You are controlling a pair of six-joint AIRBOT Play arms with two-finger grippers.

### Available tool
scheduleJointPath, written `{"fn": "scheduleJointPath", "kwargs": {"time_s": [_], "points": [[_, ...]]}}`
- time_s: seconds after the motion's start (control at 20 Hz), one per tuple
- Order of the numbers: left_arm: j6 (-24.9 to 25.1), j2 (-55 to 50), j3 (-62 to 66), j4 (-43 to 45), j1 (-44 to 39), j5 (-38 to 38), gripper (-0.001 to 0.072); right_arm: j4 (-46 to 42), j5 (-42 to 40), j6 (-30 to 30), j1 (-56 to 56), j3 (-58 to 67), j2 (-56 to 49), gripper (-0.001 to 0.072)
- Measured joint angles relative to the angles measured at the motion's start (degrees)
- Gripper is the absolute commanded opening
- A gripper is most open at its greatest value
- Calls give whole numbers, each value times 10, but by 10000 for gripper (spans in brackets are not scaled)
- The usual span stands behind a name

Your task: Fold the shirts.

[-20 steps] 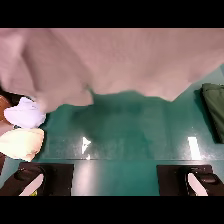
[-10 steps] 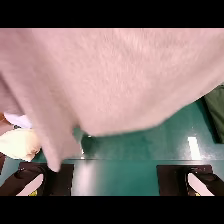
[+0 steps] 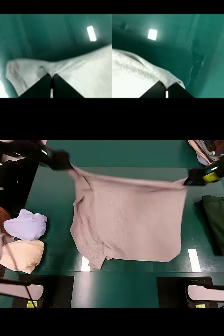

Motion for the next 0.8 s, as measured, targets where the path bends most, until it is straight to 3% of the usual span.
{"fn": "scheduleJointPath", "kwargs": {"time_s": [0.2, 0.25, 0.3, 0.35, 0.6, 0.8], "points": [[18, -105, -7, -28, 0, 46, 39, 2, -38, -7, -1, 3, -102, 18], [21, -119, -8, -30, 0, 60, 307, 3, -44, -8, -1, 14, -120, 134], [22, -128, -8, -30, 0, 68, 567, 3, -46, -8, -2, 25, -136, 341], [23, -134, -8, -31, 0, 73, 620, 3, -47, -9, -2, 37, -149, 405], [25, -144, 7, -26, 27, -3, 614, 6, -25, -12, -8, 85, -168, 405], [23, -101, -14, -13, 63, -83, 614, 16, -7, -23, -30, 20, -107, 404]]}}
